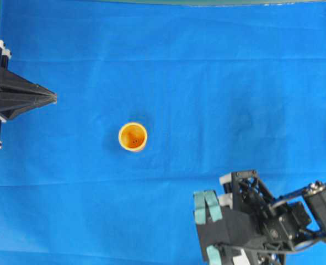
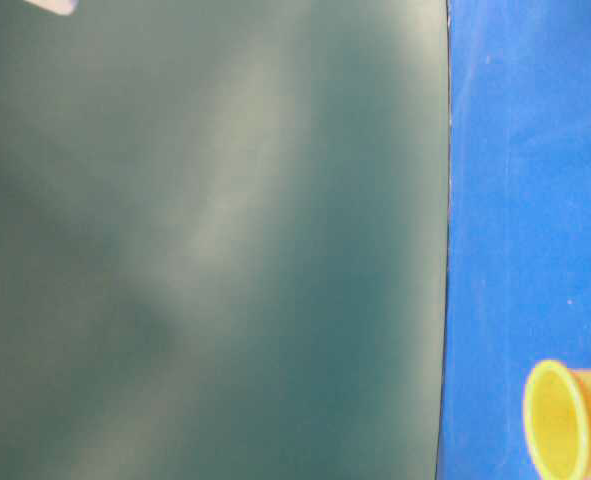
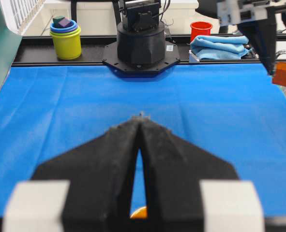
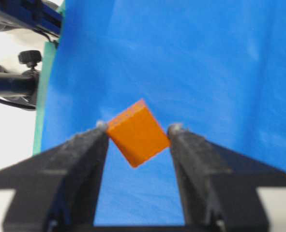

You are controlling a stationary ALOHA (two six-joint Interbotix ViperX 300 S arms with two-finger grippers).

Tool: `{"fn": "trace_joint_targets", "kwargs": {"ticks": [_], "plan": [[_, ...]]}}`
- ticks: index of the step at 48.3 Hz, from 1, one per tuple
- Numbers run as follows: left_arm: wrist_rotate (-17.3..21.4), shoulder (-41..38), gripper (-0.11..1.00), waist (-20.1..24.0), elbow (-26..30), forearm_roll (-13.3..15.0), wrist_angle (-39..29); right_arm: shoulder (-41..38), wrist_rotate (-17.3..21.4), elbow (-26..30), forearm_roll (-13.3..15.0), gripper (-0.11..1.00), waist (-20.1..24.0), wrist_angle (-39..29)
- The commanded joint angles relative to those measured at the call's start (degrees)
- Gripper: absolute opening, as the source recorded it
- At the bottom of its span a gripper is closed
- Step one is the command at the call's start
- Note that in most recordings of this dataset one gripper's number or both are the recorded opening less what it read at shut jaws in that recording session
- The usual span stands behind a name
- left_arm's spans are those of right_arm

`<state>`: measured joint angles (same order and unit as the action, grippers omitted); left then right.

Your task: Move the block forward with right arm.

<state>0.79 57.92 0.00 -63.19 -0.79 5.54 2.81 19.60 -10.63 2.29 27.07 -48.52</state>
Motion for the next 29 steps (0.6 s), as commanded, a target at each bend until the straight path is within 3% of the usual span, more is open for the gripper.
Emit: {"fn": "trace_joint_targets", "kwargs": {"ticks": [1, 29], "plan": [[0.00, -0.26, 0.03, 0.18, 1.93, -0.09, 0.18, 0.18, 0.26, 2.20, 0.26, 0.49, 0.70, 0.18], [-0.09, -0.26, 0.03, 0.18, 1.93, -0.09, -0.26, -2.64, 1.32, 6.42, 0.26, 0.49, 2.20, -0.35]]}}
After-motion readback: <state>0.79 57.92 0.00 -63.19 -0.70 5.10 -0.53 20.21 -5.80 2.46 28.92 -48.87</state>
